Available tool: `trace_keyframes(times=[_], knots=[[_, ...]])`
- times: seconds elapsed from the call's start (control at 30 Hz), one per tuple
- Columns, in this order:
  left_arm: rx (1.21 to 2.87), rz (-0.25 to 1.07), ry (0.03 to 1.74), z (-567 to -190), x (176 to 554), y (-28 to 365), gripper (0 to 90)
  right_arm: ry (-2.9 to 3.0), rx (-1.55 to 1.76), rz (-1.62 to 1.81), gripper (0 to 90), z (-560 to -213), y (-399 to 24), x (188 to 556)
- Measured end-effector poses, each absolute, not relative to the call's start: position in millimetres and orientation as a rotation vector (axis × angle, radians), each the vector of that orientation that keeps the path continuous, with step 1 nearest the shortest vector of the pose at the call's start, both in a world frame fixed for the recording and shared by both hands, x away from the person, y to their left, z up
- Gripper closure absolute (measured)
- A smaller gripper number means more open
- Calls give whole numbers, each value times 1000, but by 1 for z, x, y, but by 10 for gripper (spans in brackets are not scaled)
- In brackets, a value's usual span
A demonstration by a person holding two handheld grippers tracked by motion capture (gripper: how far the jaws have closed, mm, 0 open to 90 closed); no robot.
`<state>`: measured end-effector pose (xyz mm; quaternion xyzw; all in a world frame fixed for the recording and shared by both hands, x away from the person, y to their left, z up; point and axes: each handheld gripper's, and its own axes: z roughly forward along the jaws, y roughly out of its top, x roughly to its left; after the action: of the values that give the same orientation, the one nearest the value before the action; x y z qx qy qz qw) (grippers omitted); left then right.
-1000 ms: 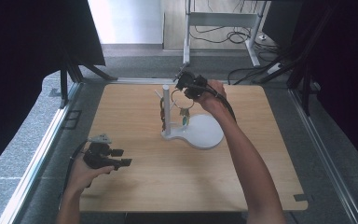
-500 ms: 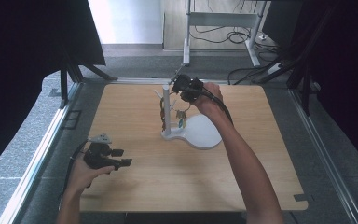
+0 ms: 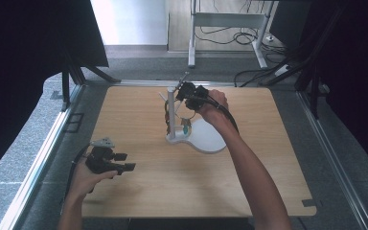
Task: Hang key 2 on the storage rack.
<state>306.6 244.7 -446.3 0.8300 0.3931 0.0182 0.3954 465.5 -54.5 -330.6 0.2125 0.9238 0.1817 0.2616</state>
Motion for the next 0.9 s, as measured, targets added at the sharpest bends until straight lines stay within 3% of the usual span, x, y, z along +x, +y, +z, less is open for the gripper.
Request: trace_keyframes(times=[0.9], knots=[[2109,45,996,-445,305,245,375,2561,602,527,876,-359,-49,456]])
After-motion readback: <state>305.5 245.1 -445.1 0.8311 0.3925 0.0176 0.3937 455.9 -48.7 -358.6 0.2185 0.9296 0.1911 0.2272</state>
